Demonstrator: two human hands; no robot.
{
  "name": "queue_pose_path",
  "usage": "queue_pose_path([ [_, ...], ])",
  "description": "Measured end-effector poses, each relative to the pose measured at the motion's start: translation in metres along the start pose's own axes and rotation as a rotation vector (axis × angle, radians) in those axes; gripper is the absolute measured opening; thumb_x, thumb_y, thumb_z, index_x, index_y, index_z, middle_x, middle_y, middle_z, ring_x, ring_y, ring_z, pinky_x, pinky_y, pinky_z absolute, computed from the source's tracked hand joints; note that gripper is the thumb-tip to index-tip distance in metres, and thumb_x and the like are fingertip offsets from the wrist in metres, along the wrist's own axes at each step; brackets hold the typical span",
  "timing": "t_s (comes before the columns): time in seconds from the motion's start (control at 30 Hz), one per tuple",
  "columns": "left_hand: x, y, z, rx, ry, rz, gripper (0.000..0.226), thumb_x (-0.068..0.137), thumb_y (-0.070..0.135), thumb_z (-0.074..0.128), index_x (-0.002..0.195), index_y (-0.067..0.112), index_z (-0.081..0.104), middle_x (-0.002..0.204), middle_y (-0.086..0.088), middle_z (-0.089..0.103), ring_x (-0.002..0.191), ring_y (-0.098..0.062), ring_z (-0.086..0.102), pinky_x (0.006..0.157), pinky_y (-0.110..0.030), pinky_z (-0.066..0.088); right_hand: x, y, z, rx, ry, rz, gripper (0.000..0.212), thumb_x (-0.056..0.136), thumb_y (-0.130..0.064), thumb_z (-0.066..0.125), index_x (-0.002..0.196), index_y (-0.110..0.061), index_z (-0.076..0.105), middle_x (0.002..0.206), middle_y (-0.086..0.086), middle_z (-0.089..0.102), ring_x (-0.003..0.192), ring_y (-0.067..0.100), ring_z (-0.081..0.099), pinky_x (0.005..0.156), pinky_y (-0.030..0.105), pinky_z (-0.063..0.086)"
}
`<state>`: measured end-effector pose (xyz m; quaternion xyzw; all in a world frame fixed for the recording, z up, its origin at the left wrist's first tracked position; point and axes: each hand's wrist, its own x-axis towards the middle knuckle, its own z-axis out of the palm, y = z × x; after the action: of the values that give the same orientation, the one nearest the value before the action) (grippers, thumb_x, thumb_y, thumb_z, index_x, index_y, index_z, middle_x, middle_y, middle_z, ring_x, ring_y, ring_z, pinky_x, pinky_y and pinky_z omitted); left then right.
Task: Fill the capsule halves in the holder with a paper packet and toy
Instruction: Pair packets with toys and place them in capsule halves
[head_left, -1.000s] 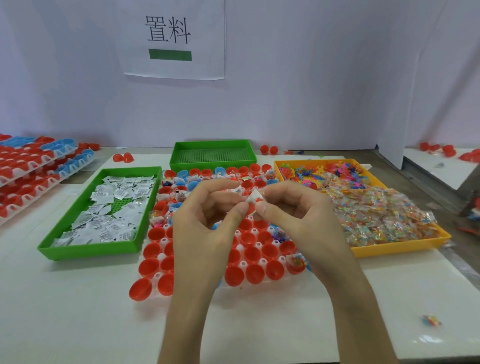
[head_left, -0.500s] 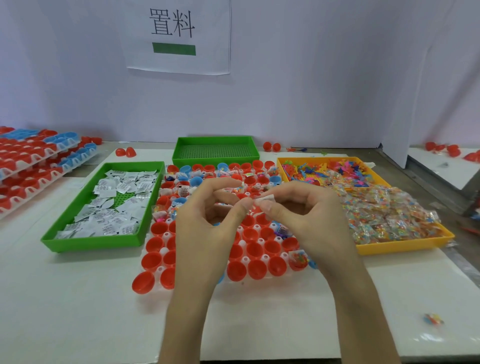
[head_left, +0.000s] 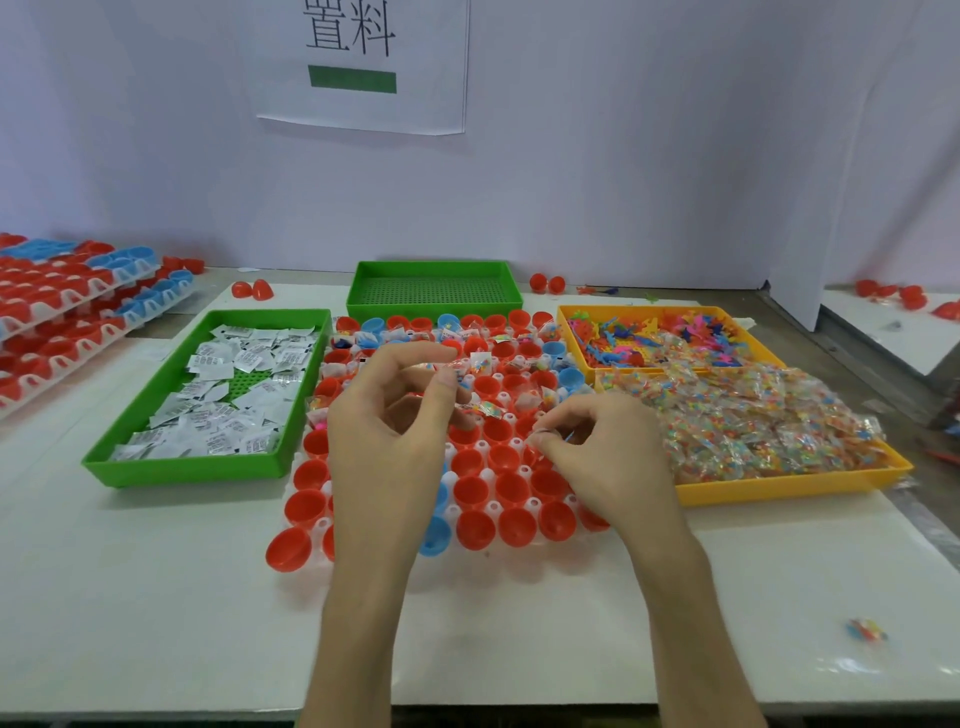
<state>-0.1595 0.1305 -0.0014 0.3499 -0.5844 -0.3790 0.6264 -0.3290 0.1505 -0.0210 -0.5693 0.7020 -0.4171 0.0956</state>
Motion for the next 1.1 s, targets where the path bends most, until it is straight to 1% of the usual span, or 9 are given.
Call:
queue_pose_path([
  [0.17,-0.0002,0.0008,-0.0015,0.003,0.003,0.004,0.016,0.096,0.006,0.062,0.094,0.02,0.068,0.07,0.001,0.069,0.058,-0.011,0.067,0.061,-0.021,0.056,0.0007,0.0029,0.0007,-0.038,-0.024,-0.009,0.027,0.076,-0.007,0.08,0.063,-0.029,0.072,0.059,-0.023,0.06,0.069,-0.013,0.058,0.06,0.001,0.04],
  [0.33,-0.0004,0.0023,-0.0015,0.025,0.008,0.008,0.019,0.096,0.006,0.062,0.092,0.024,0.068,0.069,0.003,0.068,0.055,-0.01,0.065,0.058,-0.021,0.054,0.001,0.0045,0.0018,-0.062,-0.078,0.002,0.02,0.078,-0.01,0.078,0.068,-0.028,0.076,0.064,-0.02,0.064,0.068,-0.009,0.06,0.057,0.004,0.041],
  [0.47,-0.0004,0.0024,-0.0021,0.037,0.005,0.008,0.019,0.096,0.006,0.061,0.093,0.024,0.067,0.07,0.002,0.068,0.055,-0.01,0.065,0.057,-0.021,0.054,0.001,0.0042,0.0007,-0.086,-0.097,0.005,0.027,0.079,-0.013,0.079,0.064,-0.033,0.071,0.068,-0.018,0.065,0.064,-0.002,0.06,0.056,0.007,0.039],
  [0.6,-0.0009,0.0024,-0.0019,0.048,0.004,0.0,0.018,0.096,0.007,0.061,0.093,0.023,0.067,0.07,0.003,0.069,0.056,-0.01,0.065,0.058,-0.021,0.054,-0.0008,0.0024,-0.0006,-0.082,-0.121,-0.013,0.033,0.078,-0.011,0.08,0.06,-0.035,0.068,0.058,-0.023,0.058,0.068,-0.017,0.056,0.06,0.001,0.041],
  [0.7,-0.0014,0.003,-0.0014,0.038,0.005,-0.007,0.017,0.096,0.007,0.062,0.092,0.022,0.068,0.069,0.003,0.069,0.056,-0.01,0.065,0.058,-0.02,0.054,0.0008,0.0035,-0.0017,-0.1,-0.15,0.001,0.022,0.079,-0.016,0.081,0.066,-0.032,0.075,0.062,-0.024,0.06,0.066,-0.012,0.057,0.056,0.004,0.039],
  [0.77,-0.0015,0.0034,-0.0011,0.031,0.004,-0.012,0.015,0.096,0.006,0.062,0.093,0.019,0.068,0.069,0.003,0.069,0.057,-0.01,0.064,0.059,-0.02,0.053,0.0019,0.004,-0.0018,-0.103,-0.179,0.022,0.015,0.081,-0.019,0.08,0.072,-0.031,0.078,0.066,-0.025,0.062,0.067,-0.009,0.058,0.057,0.004,0.036],
  [0.93,-0.002,0.0033,-0.0016,0.055,0.001,-0.004,0.016,0.096,0.006,0.062,0.092,0.02,0.069,0.07,0.003,0.069,0.057,-0.011,0.064,0.059,-0.021,0.054,0.0022,0.006,-0.0018,-0.12,-0.23,0.026,0.011,0.086,-0.02,0.076,0.082,-0.029,0.081,0.069,-0.03,0.06,0.071,-0.016,0.054,0.057,0.0,0.037],
  [1.0,-0.0016,0.0028,-0.0025,0.071,0.003,0.005,0.018,0.096,0.006,0.062,0.09,0.022,0.069,0.07,0.002,0.069,0.058,-0.012,0.065,0.059,-0.023,0.054,0.0016,0.0068,-0.0028,-0.124,-0.231,0.009,0.011,0.086,-0.02,0.076,0.085,-0.029,0.082,0.072,-0.028,0.062,0.072,-0.015,0.056,0.06,-0.001,0.039],
  [1.1,-0.0005,0.002,-0.0033,0.072,0.016,0.012,0.022,0.095,0.005,0.062,0.088,0.025,0.069,0.069,0.002,0.068,0.057,-0.013,0.064,0.058,-0.026,0.055,0.0,0.0068,-0.0058,-0.117,-0.198,0.014,0.011,0.082,-0.025,0.08,0.091,-0.031,0.079,0.075,-0.018,0.068,0.073,-0.005,0.059,0.067,0.009,0.042],
])
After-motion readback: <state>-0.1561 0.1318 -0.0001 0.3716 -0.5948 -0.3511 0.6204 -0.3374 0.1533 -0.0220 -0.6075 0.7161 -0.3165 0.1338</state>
